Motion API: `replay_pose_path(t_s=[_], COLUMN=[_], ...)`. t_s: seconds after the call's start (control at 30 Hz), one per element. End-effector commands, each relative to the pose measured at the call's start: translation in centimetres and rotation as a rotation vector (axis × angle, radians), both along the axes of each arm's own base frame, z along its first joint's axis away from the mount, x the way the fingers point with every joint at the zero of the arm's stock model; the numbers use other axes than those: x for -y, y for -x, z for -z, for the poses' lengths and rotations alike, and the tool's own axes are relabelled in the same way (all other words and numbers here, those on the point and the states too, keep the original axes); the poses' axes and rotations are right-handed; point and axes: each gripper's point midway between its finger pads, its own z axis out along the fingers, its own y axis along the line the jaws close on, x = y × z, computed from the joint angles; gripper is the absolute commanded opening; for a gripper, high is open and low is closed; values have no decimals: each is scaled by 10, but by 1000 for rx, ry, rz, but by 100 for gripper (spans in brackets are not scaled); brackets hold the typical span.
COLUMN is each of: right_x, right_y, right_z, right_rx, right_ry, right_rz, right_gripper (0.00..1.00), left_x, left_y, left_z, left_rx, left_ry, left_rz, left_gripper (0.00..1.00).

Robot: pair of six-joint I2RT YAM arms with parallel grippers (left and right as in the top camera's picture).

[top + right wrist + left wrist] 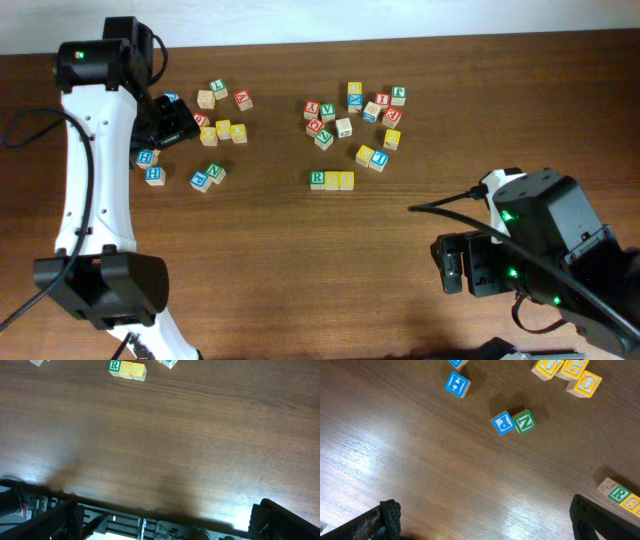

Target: Spell out RSS

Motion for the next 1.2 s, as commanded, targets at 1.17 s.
replay_pose_path(t_s=[1.17], right_x=[63], right_y=[-38], right_z=[6], right_rx=[392], right_ry=[66], right_rz=[132], right_gripper=[98], left_x=[-4], left_y=[1], left_z=[1], left_rx=[-6], left_ry=[-13], left_rz=[-21], left_gripper=[99])
